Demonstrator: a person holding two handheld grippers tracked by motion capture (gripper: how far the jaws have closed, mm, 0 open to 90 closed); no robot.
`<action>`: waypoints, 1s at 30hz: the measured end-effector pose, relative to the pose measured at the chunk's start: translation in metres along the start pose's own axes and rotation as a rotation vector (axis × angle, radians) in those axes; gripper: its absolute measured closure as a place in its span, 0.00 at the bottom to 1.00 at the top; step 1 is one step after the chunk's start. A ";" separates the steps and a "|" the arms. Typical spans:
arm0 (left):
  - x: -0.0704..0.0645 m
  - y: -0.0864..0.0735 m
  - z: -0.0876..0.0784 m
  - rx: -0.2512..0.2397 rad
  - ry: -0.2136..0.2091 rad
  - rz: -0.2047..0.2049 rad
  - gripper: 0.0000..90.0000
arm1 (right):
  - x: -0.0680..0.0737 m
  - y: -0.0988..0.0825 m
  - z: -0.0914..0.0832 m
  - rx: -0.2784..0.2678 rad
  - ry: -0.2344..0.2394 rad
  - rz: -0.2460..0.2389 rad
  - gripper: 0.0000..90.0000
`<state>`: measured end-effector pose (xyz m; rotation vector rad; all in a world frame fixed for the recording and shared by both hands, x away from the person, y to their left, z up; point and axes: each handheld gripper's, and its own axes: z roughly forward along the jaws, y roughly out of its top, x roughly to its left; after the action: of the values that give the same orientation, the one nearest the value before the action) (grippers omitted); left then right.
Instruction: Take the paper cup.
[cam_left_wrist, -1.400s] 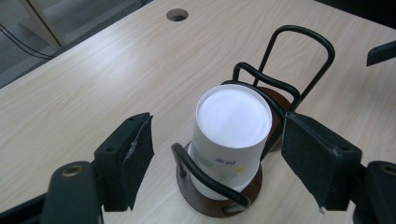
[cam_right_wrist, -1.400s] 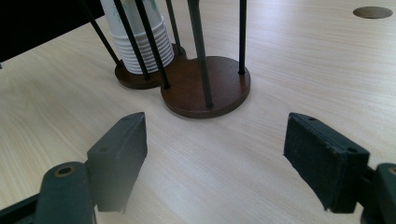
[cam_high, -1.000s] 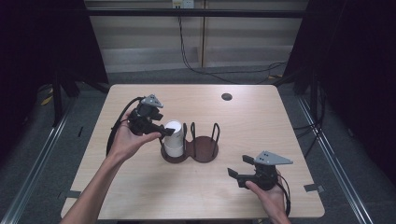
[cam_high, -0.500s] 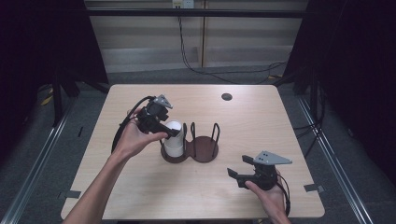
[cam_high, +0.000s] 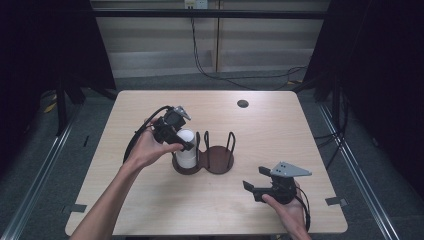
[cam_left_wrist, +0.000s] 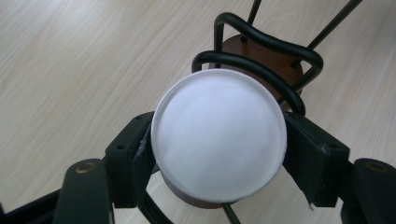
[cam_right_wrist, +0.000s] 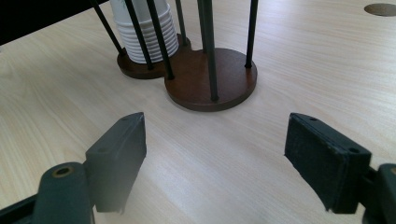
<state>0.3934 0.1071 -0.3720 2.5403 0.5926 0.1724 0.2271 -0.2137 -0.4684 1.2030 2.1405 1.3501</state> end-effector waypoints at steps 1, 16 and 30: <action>0.000 0.000 0.000 0.011 0.003 0.013 0.35 | 0.000 0.000 0.000 0.000 -0.001 0.001 0.22; -0.001 0.004 -0.005 0.000 0.013 -0.005 0.38 | 0.000 0.000 0.001 0.004 0.002 0.003 0.22; 0.000 0.003 -0.016 -0.018 0.014 -0.010 0.39 | -0.001 0.000 0.001 0.003 0.001 0.001 0.22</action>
<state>0.3914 0.1120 -0.3566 2.5202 0.6069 0.1914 0.2279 -0.2137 -0.4691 1.2043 2.1434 1.3487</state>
